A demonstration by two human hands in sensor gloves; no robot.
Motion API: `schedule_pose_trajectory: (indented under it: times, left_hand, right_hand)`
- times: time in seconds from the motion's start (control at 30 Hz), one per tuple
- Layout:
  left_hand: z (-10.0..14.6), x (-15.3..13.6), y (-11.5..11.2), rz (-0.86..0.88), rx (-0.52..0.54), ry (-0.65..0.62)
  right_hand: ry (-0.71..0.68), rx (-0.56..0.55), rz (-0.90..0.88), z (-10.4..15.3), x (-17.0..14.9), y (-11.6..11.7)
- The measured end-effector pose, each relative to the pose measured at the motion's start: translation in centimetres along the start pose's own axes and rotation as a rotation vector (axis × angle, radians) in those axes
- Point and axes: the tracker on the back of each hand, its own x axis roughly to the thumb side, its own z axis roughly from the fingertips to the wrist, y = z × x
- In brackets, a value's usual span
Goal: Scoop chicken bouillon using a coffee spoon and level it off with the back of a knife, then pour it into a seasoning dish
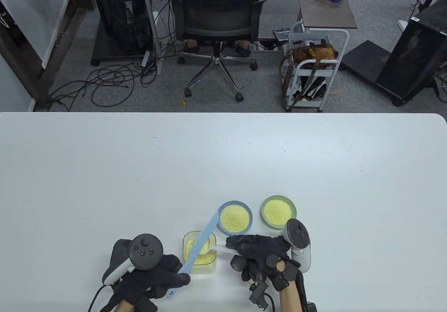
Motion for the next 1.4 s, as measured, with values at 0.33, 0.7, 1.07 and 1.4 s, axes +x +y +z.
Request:
schedule_pose_trajectory:
  times: [0.33,0.7,1.07,1.4]
  left_hand:
    - [0.1,-0.3,0.3,0.007,0.0,0.012]
    - [0.1,-0.9,0.7,0.024,-0.005,0.024]
    - [0.4,-1.5,1.3,0.059,0.011,0.025]
    - [-0.3,-5.4,2.1,0.08,0.185,0.283]
  right_hand:
    - [-0.014,0.001,-0.006,0.2,0.1,-0.2]
    - [-0.017,-0.002,-0.017,0.5,0.3,-0.6]
    - [-0.015,-0.003,-0.029,0.6,0.3,-0.8]
    - [-0.015,-0.006,-0.026,0.6,0.3,-0.8]
